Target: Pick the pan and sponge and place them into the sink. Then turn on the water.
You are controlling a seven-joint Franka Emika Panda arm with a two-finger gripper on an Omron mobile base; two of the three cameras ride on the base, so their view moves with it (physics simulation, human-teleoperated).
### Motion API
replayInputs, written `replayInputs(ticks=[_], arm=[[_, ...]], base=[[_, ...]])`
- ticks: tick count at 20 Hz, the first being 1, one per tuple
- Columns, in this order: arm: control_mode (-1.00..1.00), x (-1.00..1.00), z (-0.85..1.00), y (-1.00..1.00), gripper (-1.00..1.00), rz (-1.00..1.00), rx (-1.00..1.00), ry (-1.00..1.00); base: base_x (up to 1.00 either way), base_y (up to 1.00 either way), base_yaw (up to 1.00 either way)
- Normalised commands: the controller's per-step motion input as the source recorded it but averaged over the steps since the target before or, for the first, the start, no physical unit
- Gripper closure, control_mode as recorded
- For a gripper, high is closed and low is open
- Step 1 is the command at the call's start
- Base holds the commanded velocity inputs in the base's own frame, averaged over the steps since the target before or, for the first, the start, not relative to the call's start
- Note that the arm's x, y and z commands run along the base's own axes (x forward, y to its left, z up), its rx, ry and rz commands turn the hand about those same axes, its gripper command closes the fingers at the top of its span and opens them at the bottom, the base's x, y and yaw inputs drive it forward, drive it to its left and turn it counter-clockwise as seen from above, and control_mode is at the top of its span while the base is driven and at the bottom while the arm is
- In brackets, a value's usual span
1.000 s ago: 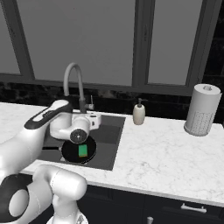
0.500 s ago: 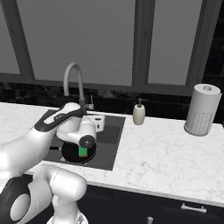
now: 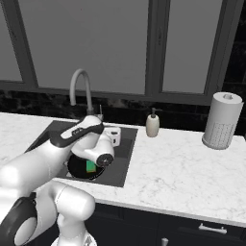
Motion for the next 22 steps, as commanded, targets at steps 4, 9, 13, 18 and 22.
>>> replayInputs(ticks=[4, 9, 13, 18, 22], arm=[[-1.00, 0.00, 0.00, -0.05, -1.00, 0.02, 0.01, -0.02], [-1.00, 0.06, 0.00, 0.00, -1.00, 0.00, 0.00, -0.01], [-1.00, 0.06, 0.00, 0.00, -1.00, 0.00, 0.00, -0.04], [-1.00, 0.11, 0.00, 0.06, -1.00, 0.00, 0.00, 0.00], [-1.00, 0.11, -0.01, 0.03, -1.00, 0.00, 0.00, -0.04]], base=[[0.00, 0.00, 0.00], [0.00, 0.00, 0.00], [0.00, 0.00, 0.00], [0.00, 0.00, 0.00], [0.00, 0.00, 0.00]])
